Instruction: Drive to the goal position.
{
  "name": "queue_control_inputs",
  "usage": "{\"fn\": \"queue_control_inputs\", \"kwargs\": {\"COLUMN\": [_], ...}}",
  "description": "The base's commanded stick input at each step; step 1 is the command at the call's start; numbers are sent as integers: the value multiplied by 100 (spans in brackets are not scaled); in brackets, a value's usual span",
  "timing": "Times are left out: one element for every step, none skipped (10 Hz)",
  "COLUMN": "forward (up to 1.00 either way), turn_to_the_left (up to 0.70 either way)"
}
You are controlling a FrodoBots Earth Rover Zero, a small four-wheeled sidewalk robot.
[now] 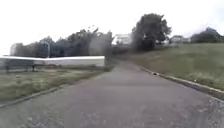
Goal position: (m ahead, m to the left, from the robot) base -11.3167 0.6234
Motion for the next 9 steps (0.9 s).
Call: {"fn": "queue_control_inputs", "kwargs": {"forward": [70,47,18,0,0,0,0,0,0], "turn_to_the_left": [27,33,40,45,45,45,45,45,45]}}
